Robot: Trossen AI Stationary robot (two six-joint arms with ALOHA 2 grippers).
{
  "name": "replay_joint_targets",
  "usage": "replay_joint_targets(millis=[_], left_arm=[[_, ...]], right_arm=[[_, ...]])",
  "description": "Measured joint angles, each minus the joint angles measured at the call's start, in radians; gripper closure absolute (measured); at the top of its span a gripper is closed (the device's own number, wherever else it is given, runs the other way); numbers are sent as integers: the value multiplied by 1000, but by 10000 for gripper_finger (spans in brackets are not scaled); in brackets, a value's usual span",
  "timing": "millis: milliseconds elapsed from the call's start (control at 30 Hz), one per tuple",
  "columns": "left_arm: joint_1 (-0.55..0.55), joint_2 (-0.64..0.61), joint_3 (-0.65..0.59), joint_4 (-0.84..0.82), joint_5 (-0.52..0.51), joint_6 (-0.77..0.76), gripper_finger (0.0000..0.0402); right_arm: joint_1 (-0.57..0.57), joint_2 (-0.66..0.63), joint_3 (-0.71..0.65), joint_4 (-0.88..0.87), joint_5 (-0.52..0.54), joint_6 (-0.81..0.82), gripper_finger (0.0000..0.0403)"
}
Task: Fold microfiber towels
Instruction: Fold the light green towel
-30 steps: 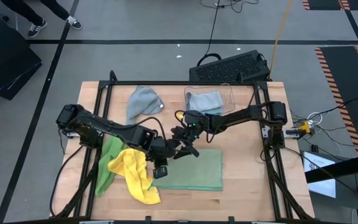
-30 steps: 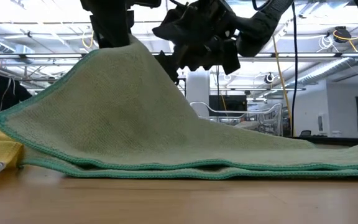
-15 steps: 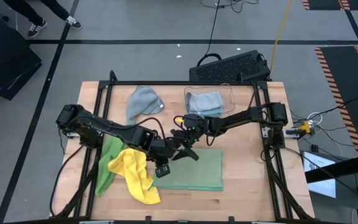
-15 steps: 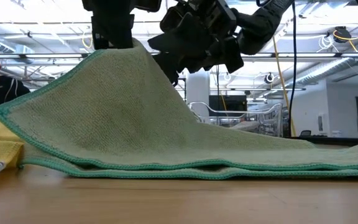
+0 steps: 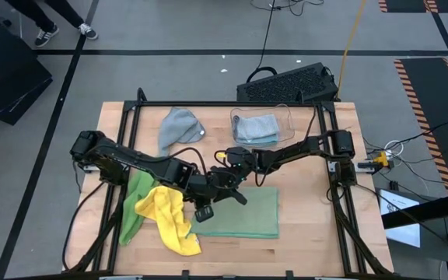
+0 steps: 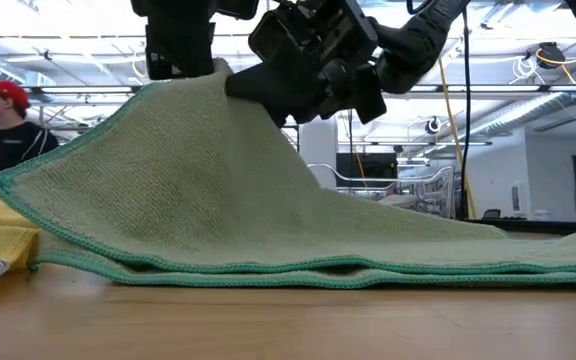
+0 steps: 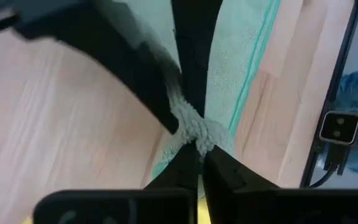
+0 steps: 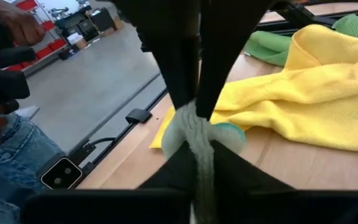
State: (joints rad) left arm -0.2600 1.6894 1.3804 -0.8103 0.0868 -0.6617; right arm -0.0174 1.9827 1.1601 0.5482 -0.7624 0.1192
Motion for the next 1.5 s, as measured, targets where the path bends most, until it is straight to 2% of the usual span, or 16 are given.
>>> replay_joint_targets(millis=[67, 133, 367, 500, 600, 667, 767, 967, 1100, 1167, 1333, 1500], left_arm=[[-1, 0, 0, -1, -15, -54, 372], [-10, 0, 0, -3, -54, -124, 343], [-98, 0, 0, -167, -139, -371, 190], [-189, 0, -37, -125, -190, -403, 118], [-245, -22, -83, -76, -250, -415, 106], [-279, -43, -127, 2, -304, -403, 109], [-297, -88, -232, 140, -322, -405, 117], [-306, -171, -521, 552, -325, -576, 118], [-293, -198, -655, 705, -321, -723, 108], [-290, -205, -680, 723, -319, -707, 97], [-275, -203, -684, 745, -351, -535, 70], [-217, -197, -684, 772, -356, -445, 67]], right_arm=[[2, 0, 1, -1, 1, 0, 393], [1, 0, 1, -7, 6, 0, 395], [-2, -9, 2, -58, 4, -1, 399], [-3, -10, 2, -65, 5, -1, 400], [-2, -10, 2, -67, 4, -1, 400], [0, -10, 2, -68, 5, -1, 401], [7, -10, 2, -69, 5, -5, 401], [27, -33, 2, -93, 11, -10, 402], [33, -54, 2, -145, 35, -26, 402], [34, -59, 2, -152, 39, -26, 402], [33, -94, 3, -226, 61, -61, 402], [33, -154, 2, -321, 129, -130, 402]])
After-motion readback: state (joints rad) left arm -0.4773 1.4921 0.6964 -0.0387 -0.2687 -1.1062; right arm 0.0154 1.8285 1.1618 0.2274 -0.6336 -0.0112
